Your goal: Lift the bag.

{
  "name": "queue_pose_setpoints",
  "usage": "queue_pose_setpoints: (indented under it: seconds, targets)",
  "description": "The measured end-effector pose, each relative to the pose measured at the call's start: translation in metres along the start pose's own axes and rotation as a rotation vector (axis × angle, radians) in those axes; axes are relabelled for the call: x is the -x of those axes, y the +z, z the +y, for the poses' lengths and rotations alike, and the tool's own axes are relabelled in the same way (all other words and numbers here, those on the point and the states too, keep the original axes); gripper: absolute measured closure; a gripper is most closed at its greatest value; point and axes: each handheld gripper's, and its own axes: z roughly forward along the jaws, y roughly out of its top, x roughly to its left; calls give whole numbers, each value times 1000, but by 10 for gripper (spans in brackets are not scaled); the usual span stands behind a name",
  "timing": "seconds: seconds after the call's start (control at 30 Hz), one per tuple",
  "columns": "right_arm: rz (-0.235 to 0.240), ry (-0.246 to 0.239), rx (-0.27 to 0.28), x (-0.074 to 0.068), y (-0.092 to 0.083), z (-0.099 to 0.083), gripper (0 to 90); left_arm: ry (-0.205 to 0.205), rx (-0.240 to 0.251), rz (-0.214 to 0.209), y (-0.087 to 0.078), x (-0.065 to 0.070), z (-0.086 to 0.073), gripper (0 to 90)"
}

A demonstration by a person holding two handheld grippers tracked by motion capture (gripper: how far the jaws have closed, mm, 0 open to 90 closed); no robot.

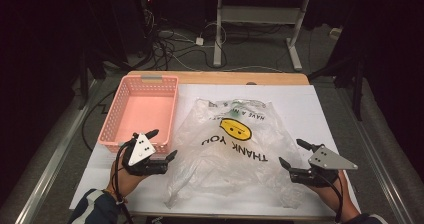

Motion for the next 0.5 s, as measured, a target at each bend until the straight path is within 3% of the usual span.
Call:
queue_pose_setpoints:
  seconds: [0.5]
  targets:
    - [-14,-2,7,3,-2,0,208,-14,3,7,1,-5,1,148]
